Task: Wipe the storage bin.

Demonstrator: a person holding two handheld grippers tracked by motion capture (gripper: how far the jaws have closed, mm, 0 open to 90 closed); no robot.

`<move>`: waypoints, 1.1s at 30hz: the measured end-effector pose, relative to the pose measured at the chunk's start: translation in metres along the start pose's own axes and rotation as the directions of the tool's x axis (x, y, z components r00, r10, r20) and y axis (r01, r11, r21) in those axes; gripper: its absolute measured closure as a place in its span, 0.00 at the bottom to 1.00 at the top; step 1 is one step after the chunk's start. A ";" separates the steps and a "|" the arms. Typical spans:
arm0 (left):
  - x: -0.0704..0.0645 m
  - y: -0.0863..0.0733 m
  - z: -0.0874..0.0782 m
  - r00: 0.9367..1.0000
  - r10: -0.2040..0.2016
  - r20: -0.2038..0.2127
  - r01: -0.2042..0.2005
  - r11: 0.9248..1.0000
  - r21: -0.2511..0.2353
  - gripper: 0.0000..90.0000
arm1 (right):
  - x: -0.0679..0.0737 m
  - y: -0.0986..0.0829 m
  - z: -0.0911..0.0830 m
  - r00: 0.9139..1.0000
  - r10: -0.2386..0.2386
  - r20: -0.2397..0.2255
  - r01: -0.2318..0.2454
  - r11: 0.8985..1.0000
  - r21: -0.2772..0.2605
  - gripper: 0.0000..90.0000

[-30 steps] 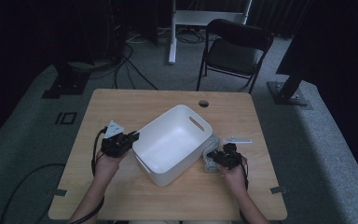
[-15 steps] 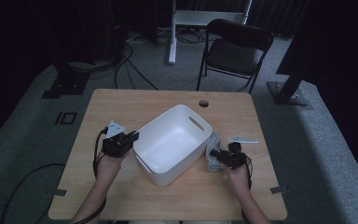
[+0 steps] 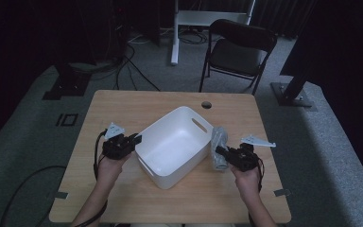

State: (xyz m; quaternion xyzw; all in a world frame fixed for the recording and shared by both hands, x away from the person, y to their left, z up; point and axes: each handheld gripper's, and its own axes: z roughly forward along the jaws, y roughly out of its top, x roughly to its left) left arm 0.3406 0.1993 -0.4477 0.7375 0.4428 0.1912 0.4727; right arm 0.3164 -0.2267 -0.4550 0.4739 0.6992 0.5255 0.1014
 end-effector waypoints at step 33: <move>0.000 0.008 0.008 0.996 0.057 0.067 -0.060 0.997 0.046 0.96 | -0.002 0.000 0.000 1.000 -0.003 -0.001 0.003 1.000 -0.001 0.87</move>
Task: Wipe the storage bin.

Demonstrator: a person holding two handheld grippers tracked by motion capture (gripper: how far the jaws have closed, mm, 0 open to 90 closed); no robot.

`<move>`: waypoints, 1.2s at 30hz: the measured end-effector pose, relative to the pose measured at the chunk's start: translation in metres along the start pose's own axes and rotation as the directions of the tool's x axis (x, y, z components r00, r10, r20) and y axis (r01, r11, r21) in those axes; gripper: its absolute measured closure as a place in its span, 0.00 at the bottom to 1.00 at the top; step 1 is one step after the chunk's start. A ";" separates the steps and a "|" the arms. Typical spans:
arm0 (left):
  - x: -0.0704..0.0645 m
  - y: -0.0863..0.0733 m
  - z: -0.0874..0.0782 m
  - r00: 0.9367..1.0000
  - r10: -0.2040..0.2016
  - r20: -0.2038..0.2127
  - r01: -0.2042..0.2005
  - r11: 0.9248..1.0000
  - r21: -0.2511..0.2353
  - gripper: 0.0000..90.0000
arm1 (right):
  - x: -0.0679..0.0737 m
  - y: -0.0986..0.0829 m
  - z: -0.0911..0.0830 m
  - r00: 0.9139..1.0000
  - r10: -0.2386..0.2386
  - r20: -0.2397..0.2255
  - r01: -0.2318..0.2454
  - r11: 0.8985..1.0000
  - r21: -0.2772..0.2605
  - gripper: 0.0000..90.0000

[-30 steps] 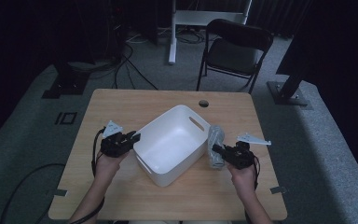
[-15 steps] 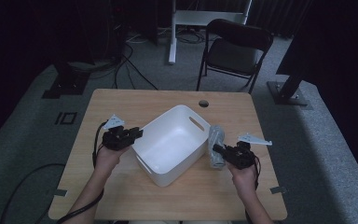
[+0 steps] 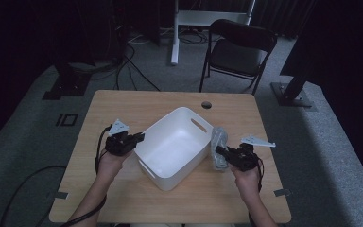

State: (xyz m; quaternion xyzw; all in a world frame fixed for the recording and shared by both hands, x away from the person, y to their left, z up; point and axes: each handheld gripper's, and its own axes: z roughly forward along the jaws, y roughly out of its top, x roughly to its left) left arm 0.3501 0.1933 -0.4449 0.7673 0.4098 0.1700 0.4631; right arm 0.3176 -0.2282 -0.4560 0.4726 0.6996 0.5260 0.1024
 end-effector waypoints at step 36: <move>-0.025 -0.013 -0.010 0.998 0.026 -0.063 -0.027 1.000 -0.003 0.96 | 0.010 0.006 0.023 1.000 -0.028 0.011 0.029 1.000 -0.010 0.87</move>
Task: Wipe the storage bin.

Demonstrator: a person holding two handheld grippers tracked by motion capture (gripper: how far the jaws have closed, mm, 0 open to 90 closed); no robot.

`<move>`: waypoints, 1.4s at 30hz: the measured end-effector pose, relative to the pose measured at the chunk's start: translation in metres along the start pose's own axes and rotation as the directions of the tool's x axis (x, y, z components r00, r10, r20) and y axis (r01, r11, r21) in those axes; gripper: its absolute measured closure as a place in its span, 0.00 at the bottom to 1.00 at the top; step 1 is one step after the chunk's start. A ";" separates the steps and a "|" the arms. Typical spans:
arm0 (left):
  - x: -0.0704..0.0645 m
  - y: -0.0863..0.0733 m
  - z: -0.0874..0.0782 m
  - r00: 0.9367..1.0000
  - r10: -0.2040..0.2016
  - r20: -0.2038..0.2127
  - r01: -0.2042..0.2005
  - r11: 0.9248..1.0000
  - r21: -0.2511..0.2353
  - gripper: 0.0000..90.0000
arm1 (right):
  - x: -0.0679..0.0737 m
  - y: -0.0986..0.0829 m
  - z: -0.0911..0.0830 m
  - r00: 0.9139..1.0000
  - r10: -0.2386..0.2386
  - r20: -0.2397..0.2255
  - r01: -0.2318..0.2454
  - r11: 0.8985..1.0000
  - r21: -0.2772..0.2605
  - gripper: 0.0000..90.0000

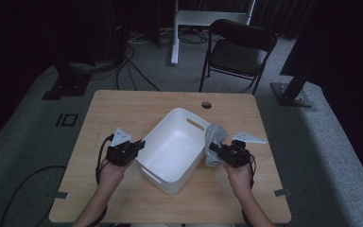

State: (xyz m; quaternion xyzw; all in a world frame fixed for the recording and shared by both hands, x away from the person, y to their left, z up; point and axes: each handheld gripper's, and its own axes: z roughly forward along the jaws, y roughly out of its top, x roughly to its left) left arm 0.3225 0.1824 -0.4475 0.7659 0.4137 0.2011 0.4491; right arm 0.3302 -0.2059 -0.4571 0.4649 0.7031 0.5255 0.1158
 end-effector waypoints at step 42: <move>-0.008 0.000 0.004 0.997 -0.024 -0.073 0.022 1.000 -0.019 0.97 | -0.022 -0.027 0.022 0.996 0.072 0.054 -0.077 0.992 0.105 0.87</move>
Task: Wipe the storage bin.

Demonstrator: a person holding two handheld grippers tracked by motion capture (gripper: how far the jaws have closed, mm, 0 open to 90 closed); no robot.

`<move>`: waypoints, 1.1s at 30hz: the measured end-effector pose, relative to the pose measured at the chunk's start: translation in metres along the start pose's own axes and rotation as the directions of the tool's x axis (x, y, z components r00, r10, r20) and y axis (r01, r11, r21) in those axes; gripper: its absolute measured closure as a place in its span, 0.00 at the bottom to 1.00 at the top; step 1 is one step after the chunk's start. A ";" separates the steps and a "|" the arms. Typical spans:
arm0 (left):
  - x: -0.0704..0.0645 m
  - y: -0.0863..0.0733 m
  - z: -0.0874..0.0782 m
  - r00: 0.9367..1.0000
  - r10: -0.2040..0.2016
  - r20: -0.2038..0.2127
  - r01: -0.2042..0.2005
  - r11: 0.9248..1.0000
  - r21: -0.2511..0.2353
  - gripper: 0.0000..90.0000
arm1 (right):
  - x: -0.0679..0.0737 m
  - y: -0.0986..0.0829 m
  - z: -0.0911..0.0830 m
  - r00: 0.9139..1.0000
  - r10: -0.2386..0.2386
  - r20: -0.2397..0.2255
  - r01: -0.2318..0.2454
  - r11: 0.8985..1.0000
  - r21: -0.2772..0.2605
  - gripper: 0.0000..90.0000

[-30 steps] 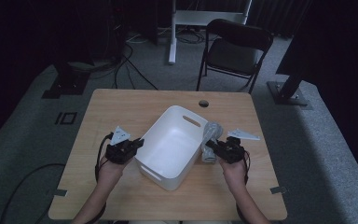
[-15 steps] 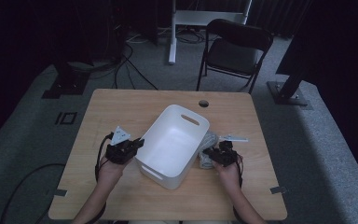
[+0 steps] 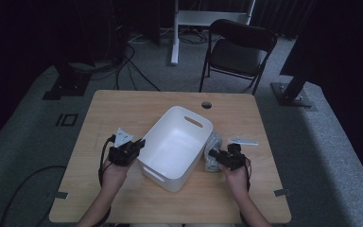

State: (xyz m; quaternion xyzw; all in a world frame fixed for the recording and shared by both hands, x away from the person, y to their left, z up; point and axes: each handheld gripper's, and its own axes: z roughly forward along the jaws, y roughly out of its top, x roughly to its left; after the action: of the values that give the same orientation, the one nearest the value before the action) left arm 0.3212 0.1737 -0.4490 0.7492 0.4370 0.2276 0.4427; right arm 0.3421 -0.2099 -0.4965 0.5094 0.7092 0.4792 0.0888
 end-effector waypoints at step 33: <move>0.004 -0.001 0.002 0.998 0.025 0.059 -0.023 0.999 -0.021 0.97 | 0.024 -0.001 -0.003 0.998 -0.047 -0.040 0.047 0.999 -0.019 0.87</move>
State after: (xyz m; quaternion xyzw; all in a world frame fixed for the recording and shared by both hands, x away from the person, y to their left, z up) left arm 0.3239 0.1765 -0.4510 0.7561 0.4123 0.2151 0.4604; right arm 0.3284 -0.1926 -0.4875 0.4820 0.7182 0.4937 0.0904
